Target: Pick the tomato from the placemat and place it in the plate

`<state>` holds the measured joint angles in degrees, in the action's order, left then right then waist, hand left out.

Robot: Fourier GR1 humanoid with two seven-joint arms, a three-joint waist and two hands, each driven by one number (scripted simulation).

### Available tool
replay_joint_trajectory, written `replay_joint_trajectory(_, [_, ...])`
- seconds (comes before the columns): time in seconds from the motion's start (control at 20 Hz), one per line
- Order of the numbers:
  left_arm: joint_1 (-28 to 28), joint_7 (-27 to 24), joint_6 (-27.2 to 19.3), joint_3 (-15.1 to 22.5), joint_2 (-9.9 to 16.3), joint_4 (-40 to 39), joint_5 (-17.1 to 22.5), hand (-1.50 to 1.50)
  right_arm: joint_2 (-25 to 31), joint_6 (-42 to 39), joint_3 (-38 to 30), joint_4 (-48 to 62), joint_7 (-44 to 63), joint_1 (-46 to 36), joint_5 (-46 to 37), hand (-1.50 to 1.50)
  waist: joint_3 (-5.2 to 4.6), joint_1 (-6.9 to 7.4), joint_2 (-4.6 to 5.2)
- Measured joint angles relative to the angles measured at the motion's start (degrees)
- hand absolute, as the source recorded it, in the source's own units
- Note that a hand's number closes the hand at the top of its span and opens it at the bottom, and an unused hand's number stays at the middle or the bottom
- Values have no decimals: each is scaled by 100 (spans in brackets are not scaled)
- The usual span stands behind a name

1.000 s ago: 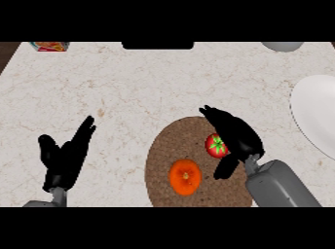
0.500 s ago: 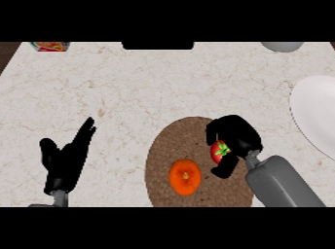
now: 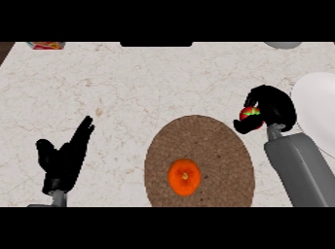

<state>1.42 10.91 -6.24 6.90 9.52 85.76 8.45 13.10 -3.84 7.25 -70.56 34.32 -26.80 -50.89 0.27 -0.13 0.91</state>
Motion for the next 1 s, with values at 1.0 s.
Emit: replay_joint_trajectory(1.0, [-318, 119, 99, 236, -97, 39, -129, 0, 744, 2639, -2324, 1128, 3310, -2012, -4017, 150, -8, 550, 164])
